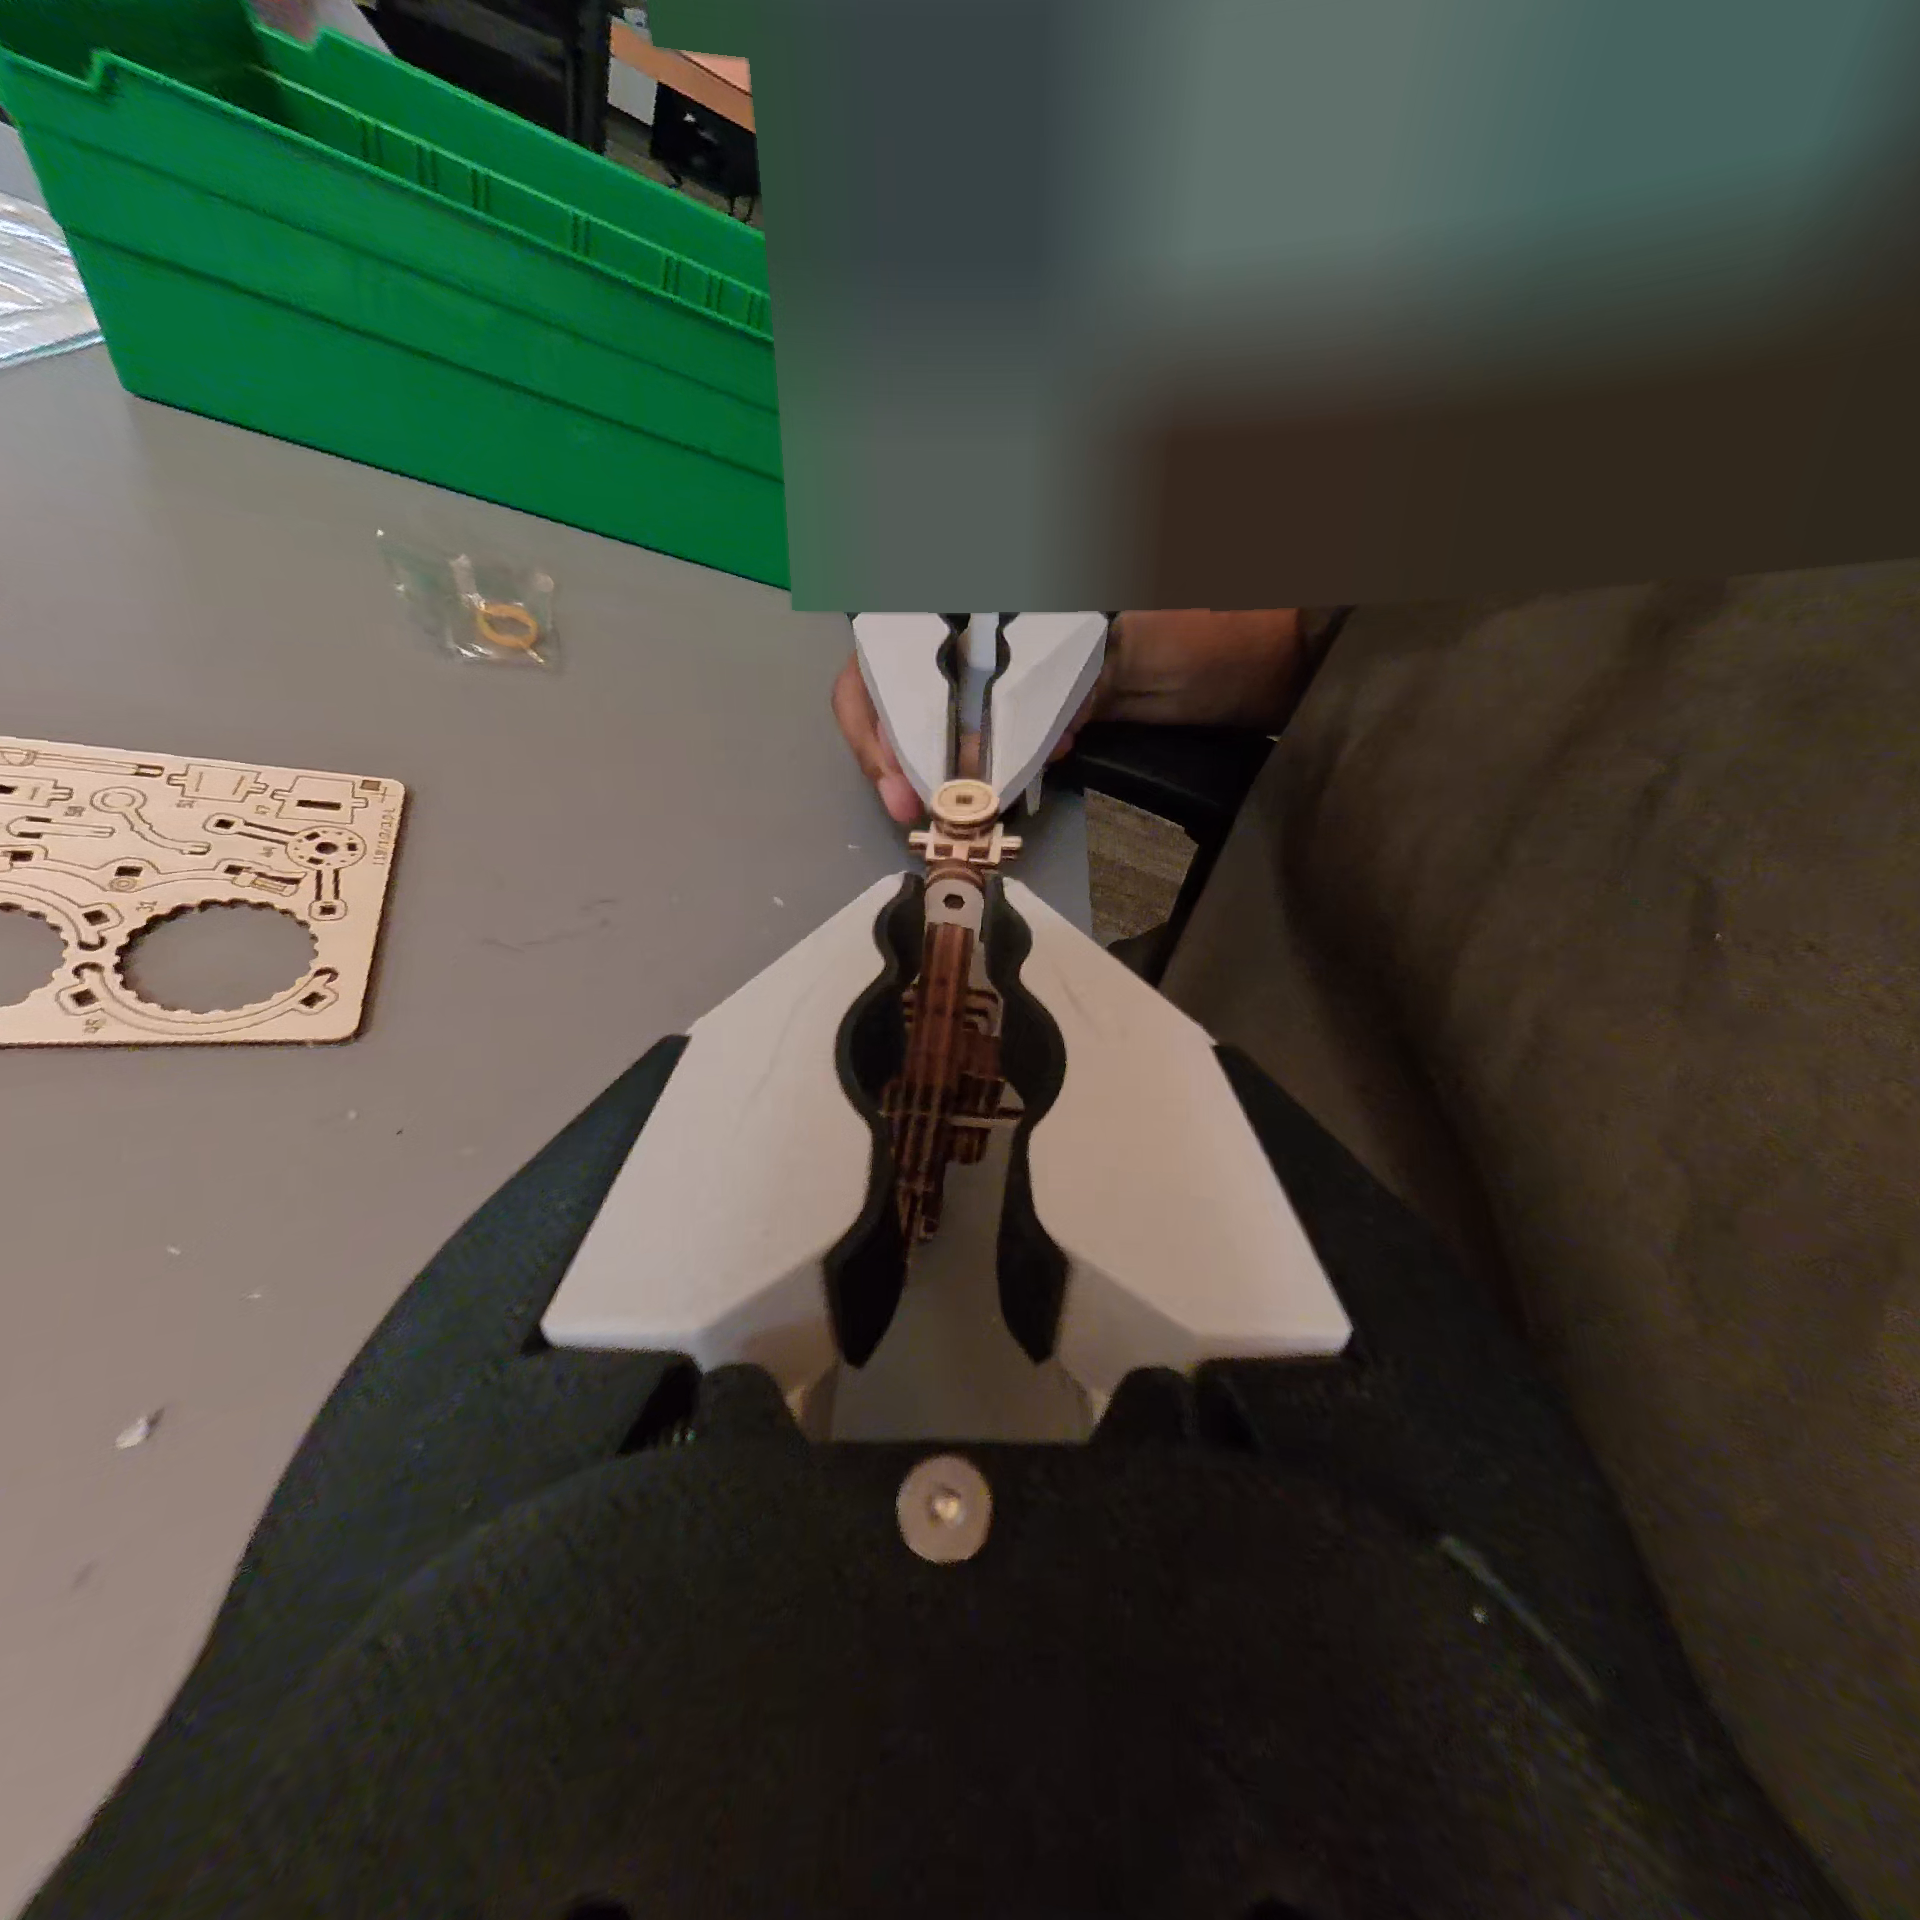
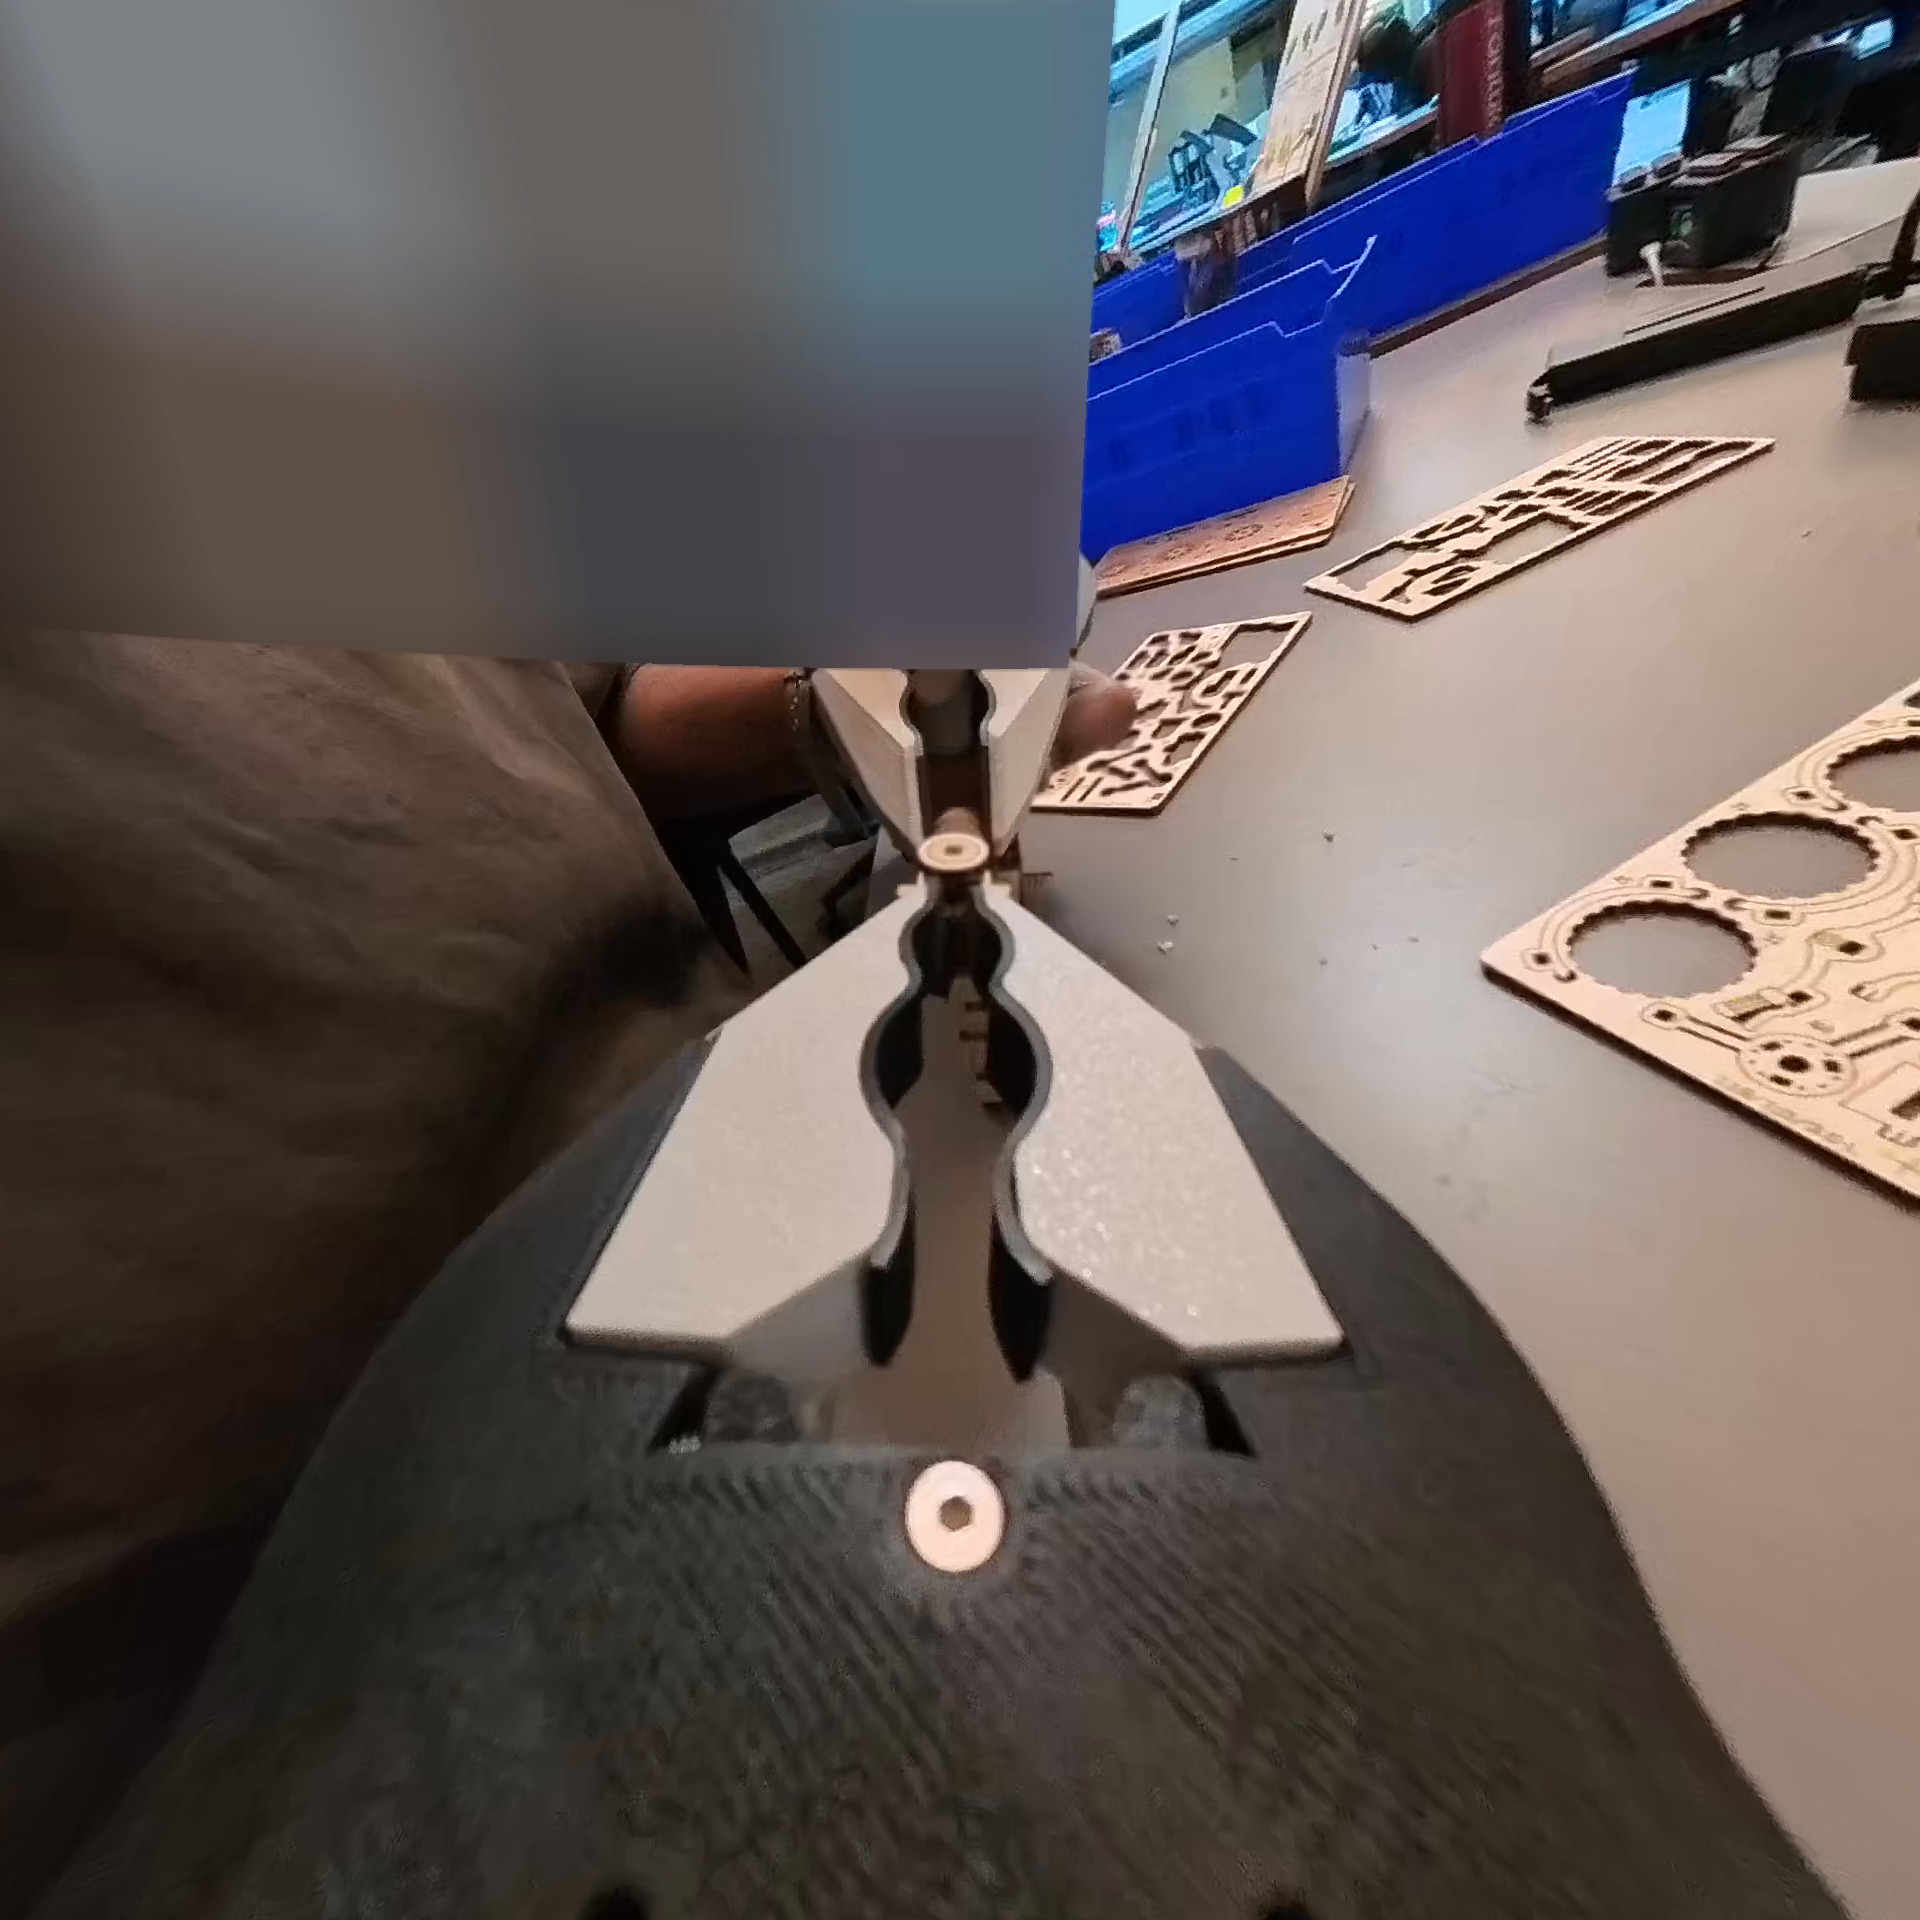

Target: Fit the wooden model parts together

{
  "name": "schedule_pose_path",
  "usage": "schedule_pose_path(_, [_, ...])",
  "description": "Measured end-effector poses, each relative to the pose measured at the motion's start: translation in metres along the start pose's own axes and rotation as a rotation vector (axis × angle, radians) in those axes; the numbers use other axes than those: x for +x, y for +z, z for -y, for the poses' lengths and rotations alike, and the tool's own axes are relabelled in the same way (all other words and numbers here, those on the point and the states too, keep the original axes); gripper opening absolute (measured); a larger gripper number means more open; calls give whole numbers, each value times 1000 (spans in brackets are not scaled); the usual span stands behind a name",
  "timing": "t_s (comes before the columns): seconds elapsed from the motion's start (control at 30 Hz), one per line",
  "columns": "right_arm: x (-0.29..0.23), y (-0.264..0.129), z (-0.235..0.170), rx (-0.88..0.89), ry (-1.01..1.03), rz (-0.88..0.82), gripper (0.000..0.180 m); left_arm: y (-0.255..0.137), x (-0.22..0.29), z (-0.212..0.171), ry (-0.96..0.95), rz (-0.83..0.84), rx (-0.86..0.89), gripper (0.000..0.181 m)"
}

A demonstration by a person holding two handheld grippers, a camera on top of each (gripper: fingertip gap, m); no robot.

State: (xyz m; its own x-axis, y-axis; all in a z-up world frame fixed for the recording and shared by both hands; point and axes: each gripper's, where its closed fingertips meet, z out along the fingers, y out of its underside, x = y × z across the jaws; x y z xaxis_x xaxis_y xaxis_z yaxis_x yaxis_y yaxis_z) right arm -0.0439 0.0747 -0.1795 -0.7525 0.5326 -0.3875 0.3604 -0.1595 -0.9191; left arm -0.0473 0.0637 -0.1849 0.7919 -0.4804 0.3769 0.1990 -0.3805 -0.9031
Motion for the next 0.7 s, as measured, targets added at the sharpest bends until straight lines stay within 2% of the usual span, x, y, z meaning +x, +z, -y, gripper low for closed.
schedule_pose_path(0.27, [7, -7, 6, 27, -5, -32, 2, -3, -5, 1, -8, 15, 9, 10])
schedule_pose_path(0.37, [2, 3, 0, -14, -23, -15, 6, -1, -3, 0, -15, 0, 7, 10])
schedule_pose_path(0.57, [11, -8, 7, 31, -5, -53, 0, -4, -6, 0, -9, 23, 9, 10])
schedule_pose_path(0.7, [4, 5, -3, -32, -34, -32, 1, -4, -7, -1, -17, 19, 11, 10])
